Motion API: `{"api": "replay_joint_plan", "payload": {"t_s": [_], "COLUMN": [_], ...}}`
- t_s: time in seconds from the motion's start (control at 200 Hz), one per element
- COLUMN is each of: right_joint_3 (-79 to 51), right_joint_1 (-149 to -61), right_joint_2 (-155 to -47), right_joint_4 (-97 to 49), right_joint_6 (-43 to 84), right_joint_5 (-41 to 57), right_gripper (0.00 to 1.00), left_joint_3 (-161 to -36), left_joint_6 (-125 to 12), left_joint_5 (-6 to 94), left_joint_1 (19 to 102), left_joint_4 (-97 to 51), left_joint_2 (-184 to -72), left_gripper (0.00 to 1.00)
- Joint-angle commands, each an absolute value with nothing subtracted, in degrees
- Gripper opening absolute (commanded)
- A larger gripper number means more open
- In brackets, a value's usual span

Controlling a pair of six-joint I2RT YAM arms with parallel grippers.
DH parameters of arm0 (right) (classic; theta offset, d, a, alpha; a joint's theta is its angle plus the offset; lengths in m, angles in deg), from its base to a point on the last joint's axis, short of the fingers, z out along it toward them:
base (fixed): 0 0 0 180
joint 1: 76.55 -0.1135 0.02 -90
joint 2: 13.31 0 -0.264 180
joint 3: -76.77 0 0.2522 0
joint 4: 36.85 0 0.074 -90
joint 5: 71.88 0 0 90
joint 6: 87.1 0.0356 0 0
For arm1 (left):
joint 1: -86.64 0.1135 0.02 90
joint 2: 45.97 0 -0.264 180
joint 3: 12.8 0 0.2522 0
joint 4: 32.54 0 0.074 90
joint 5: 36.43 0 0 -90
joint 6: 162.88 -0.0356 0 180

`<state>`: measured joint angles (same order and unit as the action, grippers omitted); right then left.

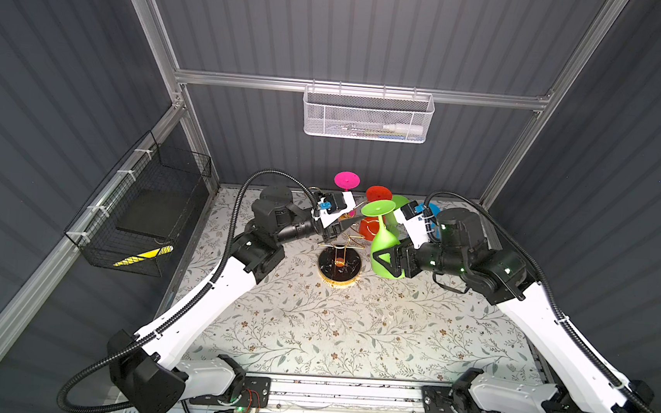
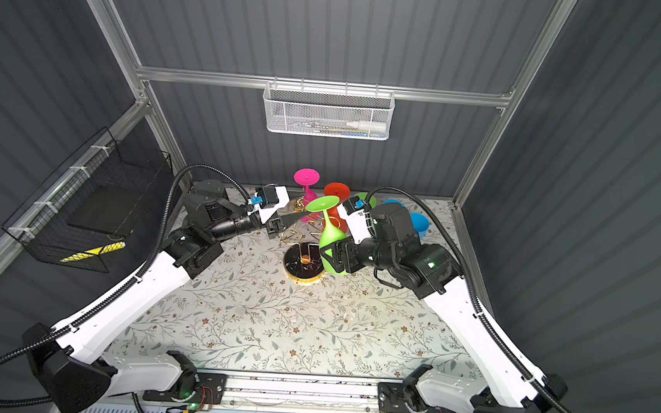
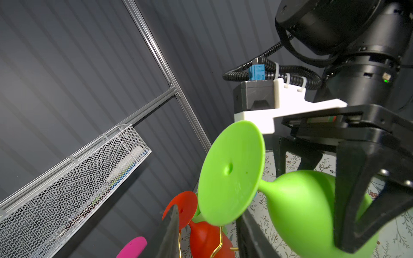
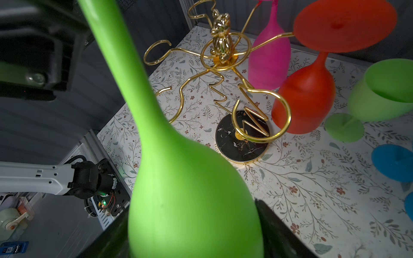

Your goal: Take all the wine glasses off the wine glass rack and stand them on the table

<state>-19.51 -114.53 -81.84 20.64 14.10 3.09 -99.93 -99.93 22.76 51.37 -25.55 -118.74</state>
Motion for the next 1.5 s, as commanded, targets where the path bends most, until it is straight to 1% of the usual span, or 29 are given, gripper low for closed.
{"api": "replay_joint_plan", "payload": {"t_s": [0.0,0.13,0.25,0.345,0.395,0.43,0.5,0.58,0.705,0.825,0.925,0.94,1.025,1.151,1.351,1.446,1.496], "right_joint_3": [-20.5,-20.5,-20.4,-20.1,-20.0,-19.9,-19.6,-19.0,-17.7,-15.5,-12.3,-11.7,-8.0,-4.4,-0.1,0.8,1.2], "right_joint_1": [-115.5,-116.3,-116.7,-116.9,-117.0,-117.0,-117.0,-117.0,-116.8,-115.3,-112.3,-111.8,-108.1,-103.4,-99.3,-98.3,-97.7], "right_joint_2": [-82.1,-82.6,-82.9,-82.9,-82.9,-82.9,-82.5,-81.7,-79.7,-76.5,-72.9,-72.4,-68.7,-64.3,-59.1,-57.9,-57.7], "right_joint_4": [19.5,19.1,18.9,18.6,18.5,18.5,18.1,17.0,14.4,10.8,6.1,5.3,0.4,-3.7,-6.8,-7.0,-7.3], "right_joint_6": [14.8,15.0,15.3,15.6,15.8,15.9,16.2,16.6,17.6,18.8,20.8,21.2,23.9,26.7,29.2,29.5,29.7], "right_joint_5": [1.9,1.8,1.6,1.6,1.6,1.5,1.4,1.7,2.7,1.9,-0.5,-2.7,-6.9,-11.0,-14.2,-14.1,-13.8], "right_gripper": [0.61,0.60,0.61,0.63,0.64,0.66,0.71,0.77,0.90,0.99,0.99,0.99,0.99,0.99,0.98,0.95,0.92], "left_joint_3": [-99.6,-99.7,-100.0,-100.3,-100.5,-100.6,-100.7,-100.4,-99.5,-98.0,-96.8,-96.6,-95.7,-94.6,-93.4,-93.7,-93.8], "left_joint_6": [-101.6,-101.7,-101.8,-101.9,-101.9,-101.7,-101.4,-100.9,-99.2,-94.5,-87.1,-86.2,-81.9,-77.3,-74.7,-74.3,-74.1], "left_joint_5": [23.3,23.2,23.2,23.3,23.3,23.3,23.5,24.0,26.4,29.6,33.9,34.2,34.3,37.2,38.5,38.8,38.8], "left_joint_1": [50.7,50.4,50.2,50.1,50.1,50.1,50.0,50.1,50.1,50.0,50.1,50.1,50.1,50.1,50.1,50.1,50.1], "left_joint_4": [-26.3,-26.0,-25.5,-24.8,-24.4,-24.2,-24.1,-24.0,-24.1,-24.3,-25.4,-25.6,-26.7,-27.7,-28.9,-28.6,-28.6], "left_joint_2": [-119.2,-119.5,-119.6,-119.5,-119.5,-119.3,-118.9,-118.3,-116.9,-115.7,-114.8,-114.7,-114.2,-113.7,-113.2,-113.3,-113.2], "left_gripper": [0.43,0.41,0.32,0.20,0.12,0.07,0.00,0.00,0.00,0.00,0.00,0.00,0.00,0.00,0.00,0.00,0.00]}}
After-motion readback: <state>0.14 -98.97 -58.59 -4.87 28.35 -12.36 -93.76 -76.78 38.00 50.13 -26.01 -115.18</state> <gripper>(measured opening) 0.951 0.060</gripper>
